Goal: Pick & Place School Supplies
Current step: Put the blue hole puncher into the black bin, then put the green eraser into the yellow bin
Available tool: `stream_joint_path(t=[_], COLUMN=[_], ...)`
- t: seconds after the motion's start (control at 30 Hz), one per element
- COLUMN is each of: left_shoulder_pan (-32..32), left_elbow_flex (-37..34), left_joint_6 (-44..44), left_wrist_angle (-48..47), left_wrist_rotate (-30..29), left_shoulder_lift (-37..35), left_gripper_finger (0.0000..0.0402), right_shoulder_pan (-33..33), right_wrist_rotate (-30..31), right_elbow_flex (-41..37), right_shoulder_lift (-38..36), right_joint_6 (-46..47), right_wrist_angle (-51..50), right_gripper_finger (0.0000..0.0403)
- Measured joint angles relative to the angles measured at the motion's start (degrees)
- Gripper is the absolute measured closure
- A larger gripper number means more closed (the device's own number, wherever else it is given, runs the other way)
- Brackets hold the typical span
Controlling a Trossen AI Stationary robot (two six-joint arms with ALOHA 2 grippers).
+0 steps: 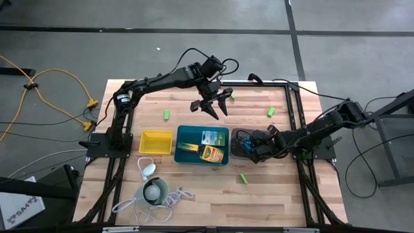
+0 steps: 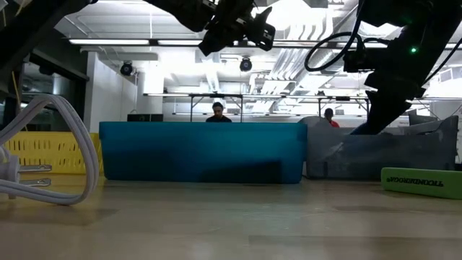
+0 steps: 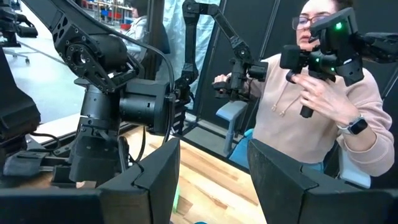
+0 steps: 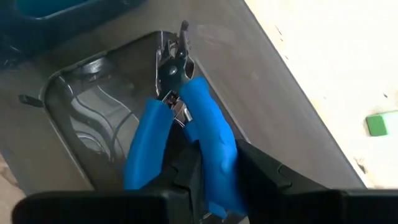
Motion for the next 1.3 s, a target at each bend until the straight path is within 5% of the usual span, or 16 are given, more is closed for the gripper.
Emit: stream_joint_path(t=[0.83,1.3], left_shoulder_pan=[0.0,0.0], left_elbow_flex=[0.0,0.0], left_joint_6=[-0.16,-0.14], left_wrist_angle=[0.05,1.26], left_wrist_rotate=[-0.07,-0.11], left_shoulder_lift=[0.0,0.0], left_gripper_finger=[0.0218,0.0218], right_shoulder_pan=[0.02,0.02], right_wrist_rotate=[-2.88,-2.87], right_elbow_flex=[0.04,0.09], right_shoulder_lift=[-0.23,-9.37], right_joint_6=[-1.68,-3.21], right_wrist_angle=[-0.45,-0.62], right_gripper_finger=[0.0273,0.0272])
